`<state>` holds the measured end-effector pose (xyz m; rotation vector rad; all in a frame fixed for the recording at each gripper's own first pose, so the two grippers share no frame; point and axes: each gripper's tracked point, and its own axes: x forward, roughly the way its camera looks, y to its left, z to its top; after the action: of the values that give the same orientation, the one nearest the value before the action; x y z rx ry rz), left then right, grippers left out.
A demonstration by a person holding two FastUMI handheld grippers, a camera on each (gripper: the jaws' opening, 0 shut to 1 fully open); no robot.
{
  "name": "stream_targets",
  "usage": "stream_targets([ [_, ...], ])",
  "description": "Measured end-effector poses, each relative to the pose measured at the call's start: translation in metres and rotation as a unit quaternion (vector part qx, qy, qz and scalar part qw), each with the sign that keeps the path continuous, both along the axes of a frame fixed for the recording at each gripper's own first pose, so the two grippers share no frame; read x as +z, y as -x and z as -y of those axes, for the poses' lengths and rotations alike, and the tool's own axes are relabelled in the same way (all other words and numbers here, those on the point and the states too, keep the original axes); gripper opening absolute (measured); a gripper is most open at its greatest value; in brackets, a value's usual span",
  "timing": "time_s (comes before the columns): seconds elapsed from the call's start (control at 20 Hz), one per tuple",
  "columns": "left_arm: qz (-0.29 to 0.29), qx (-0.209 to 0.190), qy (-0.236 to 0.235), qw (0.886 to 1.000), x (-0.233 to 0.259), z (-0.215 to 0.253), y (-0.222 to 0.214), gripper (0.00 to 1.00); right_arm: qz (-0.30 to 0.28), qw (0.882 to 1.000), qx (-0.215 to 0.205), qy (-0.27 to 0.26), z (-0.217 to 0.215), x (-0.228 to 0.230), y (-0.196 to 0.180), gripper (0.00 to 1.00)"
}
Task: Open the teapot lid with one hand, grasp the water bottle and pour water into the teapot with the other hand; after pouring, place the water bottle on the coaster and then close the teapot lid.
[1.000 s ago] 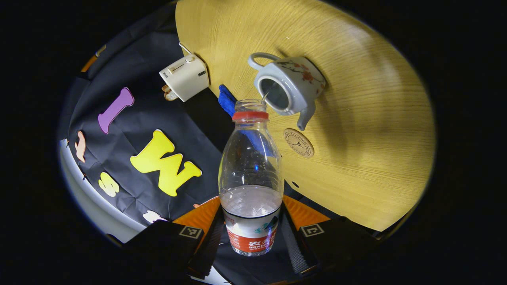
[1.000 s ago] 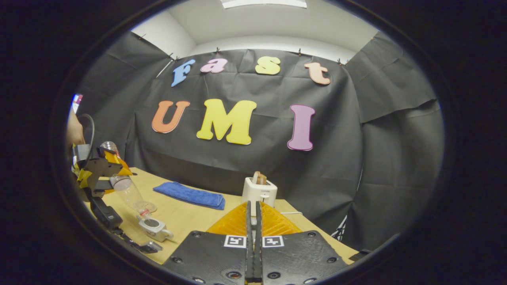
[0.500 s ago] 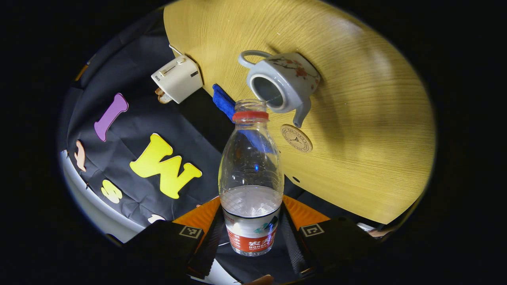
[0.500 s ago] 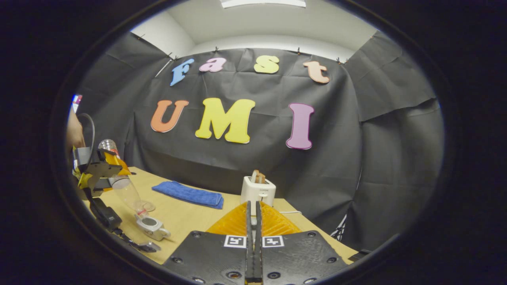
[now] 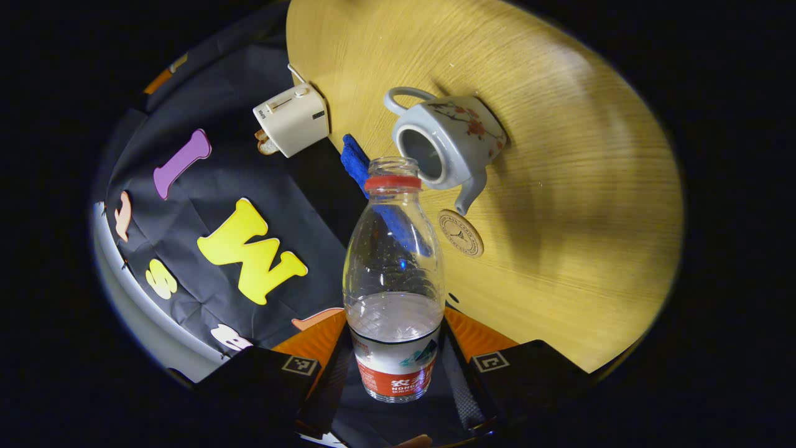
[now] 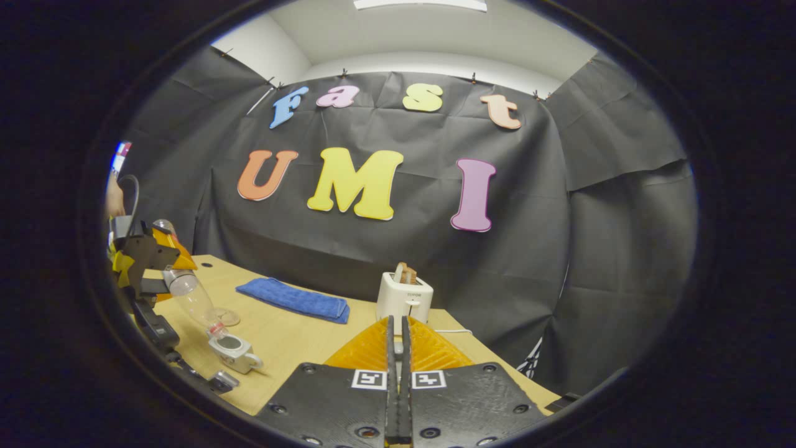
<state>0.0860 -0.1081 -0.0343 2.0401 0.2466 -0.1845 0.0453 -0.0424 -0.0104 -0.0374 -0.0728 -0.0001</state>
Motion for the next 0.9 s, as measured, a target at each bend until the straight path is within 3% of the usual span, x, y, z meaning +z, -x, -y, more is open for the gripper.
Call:
stream_targets([
  [0.25,0.052,-0.026,0.085,0.995,0.0,-0.001,0.001,0.75,-0.002,1.0,-0.005,0.008,-0.002,-0.003,-0.002,0.0],
  [0.5,0.067,-0.008,0.213,0.975,-0.01,-0.013,0.001,0.75,0.001,1.0,-0.017,-0.006,0.002,-0.002,-0.003,0.0],
  [0.6,0.068,0.0,0.293,0.954,-0.004,-0.012,-0.003,0.75,-0.013,0.999,-0.031,-0.025,0.009,-0.01,-0.008,0.0],
  [0.75,0.081,0.005,0.36,0.929,0.01,-0.013,-0.01,0.74,-0.03,0.998,-0.028,-0.039,0.007,-0.018,-0.011,0.0],
  [0.9,0.069,0.023,0.45,0.89,0.011,-0.011,-0.016,0.75,-0.024,0.999,-0.034,-0.033,0.006,-0.013,-0.01,0.0],
])
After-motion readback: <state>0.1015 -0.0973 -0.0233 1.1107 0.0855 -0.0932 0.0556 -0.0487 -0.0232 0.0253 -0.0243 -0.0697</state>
